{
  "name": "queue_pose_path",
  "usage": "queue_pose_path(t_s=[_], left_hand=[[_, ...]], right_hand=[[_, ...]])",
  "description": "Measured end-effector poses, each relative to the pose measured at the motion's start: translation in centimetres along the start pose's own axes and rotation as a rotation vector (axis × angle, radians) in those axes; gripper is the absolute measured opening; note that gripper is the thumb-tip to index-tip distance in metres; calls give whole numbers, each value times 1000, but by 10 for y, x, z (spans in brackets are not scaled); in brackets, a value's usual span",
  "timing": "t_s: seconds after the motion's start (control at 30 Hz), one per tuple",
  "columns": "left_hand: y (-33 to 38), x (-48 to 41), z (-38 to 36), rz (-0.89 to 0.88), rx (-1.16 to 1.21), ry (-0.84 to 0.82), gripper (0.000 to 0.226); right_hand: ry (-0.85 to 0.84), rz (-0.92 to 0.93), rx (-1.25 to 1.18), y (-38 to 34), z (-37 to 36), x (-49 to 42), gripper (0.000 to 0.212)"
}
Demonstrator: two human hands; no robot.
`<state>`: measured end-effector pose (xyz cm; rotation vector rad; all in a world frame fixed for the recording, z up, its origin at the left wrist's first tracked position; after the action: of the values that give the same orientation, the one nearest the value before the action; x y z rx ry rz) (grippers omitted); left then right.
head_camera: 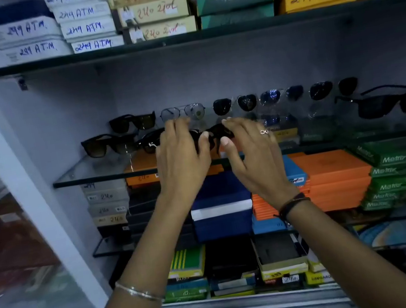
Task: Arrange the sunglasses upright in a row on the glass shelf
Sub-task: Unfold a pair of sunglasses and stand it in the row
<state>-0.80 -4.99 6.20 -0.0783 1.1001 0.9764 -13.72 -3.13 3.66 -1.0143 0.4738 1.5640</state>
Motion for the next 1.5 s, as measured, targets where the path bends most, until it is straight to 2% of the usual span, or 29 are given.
queue_pose_path(t_s=[0.13, 0.27, 0.37, 0.43, 0.6, 0.7, 0.8, 0.93, 1.03, 1.13, 1.27, 1.37, 1.5], left_hand=[[-12, -12, -17, 97, -124, -132, 42], [-22, -11, -27, 178, -142, -222, 41], [-33, -14, -32, 275, -73, -284, 41], [-33, -16, -32, 274, 21, -271, 37], [-15, -13, -16, 27, 233, -128, 19], [-3, -5, -7, -169, 235, -78, 14], [5, 8, 2, -332, 142, -14, 16], [2, 18, 4, -383, 101, 28, 18], [4, 23, 0, -389, 145, 9, 17], [7, 26, -1, -339, 227, 12, 25], [11, 29, 0, -311, 237, 65, 22], [13, 27, 3, -263, 169, 82, 16], [17, 18, 0, -205, 93, 32, 23]], right_hand=[[-71, -54, 35, 12, -18, -3, 37], [-94, -71, -3, 17, -22, -7, 37], [-96, -95, -79, 19, -20, -13, 36], [-63, -108, -129, 20, -14, -16, 34], [59, -130, -134, 28, 16, -32, 34], [-72, -112, -136, 33, 22, -41, 40], [-273, -9, -210, 29, 25, -40, 33], [-349, 140, -261, 19, 30, -32, 23], [-271, 137, -221, 19, 30, -30, 17], [-118, 21, -286, 28, 38, -31, 15], [106, -358, -812, 59, 50, -31, 16], [136, -460, -1065, 67, 53, -33, 18], [107, -434, -1089, 63, 55, -33, 18]])
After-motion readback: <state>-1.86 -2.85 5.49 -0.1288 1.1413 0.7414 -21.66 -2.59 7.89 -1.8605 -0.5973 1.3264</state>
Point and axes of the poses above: each hand's wrist, its own x-axis away from the middle knuckle, its own z-axis out of the back of the hand, y = z × x, the point moved 8 cm from there along -x, towards the middle knuckle, and after that the axes turned 7 degrees about x, right-handed, at the moved point
